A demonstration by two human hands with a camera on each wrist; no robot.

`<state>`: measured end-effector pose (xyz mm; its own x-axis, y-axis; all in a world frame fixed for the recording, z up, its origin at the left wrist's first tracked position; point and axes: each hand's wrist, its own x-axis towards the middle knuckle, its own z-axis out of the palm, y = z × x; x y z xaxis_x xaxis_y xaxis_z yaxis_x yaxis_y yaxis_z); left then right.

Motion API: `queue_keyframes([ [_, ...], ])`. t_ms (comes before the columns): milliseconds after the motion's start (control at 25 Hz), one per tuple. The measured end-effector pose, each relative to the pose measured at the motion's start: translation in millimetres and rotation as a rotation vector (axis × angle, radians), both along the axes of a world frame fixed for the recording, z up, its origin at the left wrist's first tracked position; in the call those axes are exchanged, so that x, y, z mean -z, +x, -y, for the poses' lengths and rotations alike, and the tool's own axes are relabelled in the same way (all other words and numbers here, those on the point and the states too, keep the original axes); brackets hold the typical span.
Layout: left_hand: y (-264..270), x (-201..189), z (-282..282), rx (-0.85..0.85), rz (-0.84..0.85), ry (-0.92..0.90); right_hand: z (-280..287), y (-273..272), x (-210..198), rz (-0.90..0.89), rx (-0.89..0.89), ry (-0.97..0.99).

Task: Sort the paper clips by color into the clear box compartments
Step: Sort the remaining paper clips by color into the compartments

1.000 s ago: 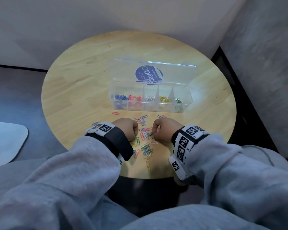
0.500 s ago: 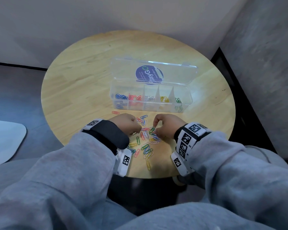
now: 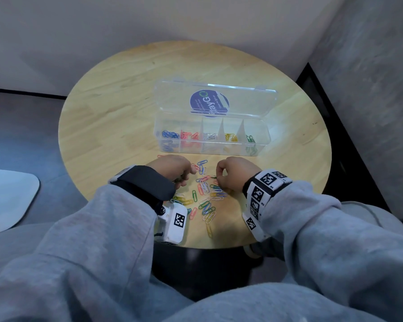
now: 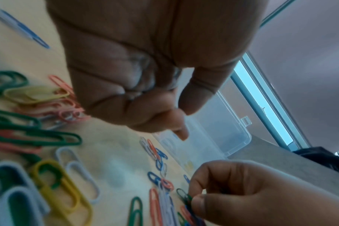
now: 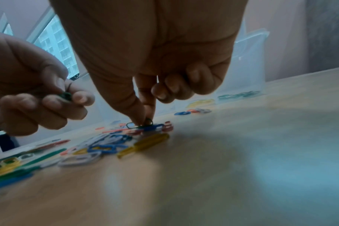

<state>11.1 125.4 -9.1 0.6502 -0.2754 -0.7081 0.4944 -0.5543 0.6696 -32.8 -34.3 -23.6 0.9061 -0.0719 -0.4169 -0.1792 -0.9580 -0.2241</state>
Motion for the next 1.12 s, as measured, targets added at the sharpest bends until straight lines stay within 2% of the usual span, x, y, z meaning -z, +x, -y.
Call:
queue_keyframes([
  [80, 0.1, 4.3, 2.2, 0.026, 0.008, 0.074, 3.7, -2.5, 0.8, 0.034, 0.115, 0.1],
  [160, 2.3, 11.7, 0.9, 0.204, 0.097, 0.224, 9.2, -4.0, -1.3, 0.084, 0.281, 0.261],
  [240, 1.0, 15.8, 1.6, 0.413, 0.265, 0.399, 15.7, -5.3, -6.3, 0.087, 0.457, 0.525],
  [320, -4.6, 16.9, 4.6, 0.5, 0.364, 0.477, 19.6, -7.3, -10.4, 0.056, 0.628, 0.833],
  [400, -8.6, 18.2, 9.5, 0.548, 0.398, 0.505, 21.7, -10.5, -12.0, 0.035, 0.748, 1.019],
  [640, -10.4, 24.7, 16.1, 0.621, 0.408, 0.553, 21.9, -18.0, -10.0, -0.117, 0.805, 1.125],
  [720, -12.1, 25.9, 16.2, 0.636, 0.415, 0.563, 20.6, -17.2, -7.5, -0.172, 0.789, 1.108],
  [800, -12.9, 24.3, 15.9, 0.642, 0.429, 0.561, 17.6, -13.9, -6.1, -0.217, 0.7, 0.978],
  [880, -11.6, 19.1, 13.7, 0.603, 0.431, 0.521, 13.3, -9.4, -6.8, -0.199, 0.462, 0.66],
  [960, -4.9, 10.6, 7.9, 0.524, 0.372, 0.401, 4.0, -5.5, -8.9, -0.143, 0.237, 0.347],
  [1120, 11.4, -5.2, -6.7, 0.286, 0.176, 0.125, -14.7, 2.3, -9.4, -0.118, 0.027, 0.062],
])
